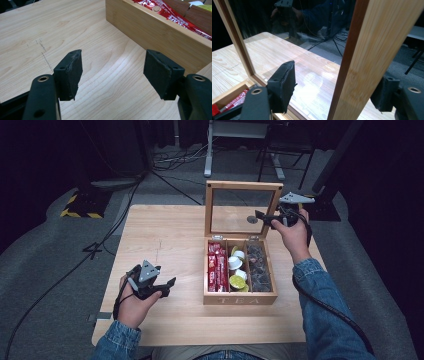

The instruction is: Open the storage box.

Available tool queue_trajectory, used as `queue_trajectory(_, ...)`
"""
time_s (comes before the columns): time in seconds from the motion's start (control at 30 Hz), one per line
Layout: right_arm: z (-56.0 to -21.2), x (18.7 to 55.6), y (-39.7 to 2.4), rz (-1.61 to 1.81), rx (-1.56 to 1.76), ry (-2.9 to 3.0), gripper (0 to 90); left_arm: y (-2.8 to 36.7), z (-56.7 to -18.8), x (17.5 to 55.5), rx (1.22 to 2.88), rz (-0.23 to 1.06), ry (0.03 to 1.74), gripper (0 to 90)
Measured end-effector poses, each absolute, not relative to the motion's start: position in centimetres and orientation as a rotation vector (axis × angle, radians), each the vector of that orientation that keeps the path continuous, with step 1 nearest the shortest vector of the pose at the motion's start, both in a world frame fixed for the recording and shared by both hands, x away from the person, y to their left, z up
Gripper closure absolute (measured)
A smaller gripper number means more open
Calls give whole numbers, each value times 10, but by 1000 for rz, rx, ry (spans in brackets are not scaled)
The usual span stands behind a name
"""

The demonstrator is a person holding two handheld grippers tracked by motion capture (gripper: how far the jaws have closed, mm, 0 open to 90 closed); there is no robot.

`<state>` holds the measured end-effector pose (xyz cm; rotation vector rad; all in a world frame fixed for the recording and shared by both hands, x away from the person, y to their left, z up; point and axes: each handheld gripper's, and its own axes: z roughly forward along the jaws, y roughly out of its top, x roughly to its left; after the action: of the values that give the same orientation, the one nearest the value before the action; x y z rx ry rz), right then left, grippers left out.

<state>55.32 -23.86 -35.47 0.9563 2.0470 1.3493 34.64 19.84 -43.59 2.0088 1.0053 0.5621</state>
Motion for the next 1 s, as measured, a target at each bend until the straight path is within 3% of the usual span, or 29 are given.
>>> queue_trajectory(1.0, -386, 571, -239, 1264, 1094, 2081, 249, 200, -441, 352, 2017, 540, 1021, 318)
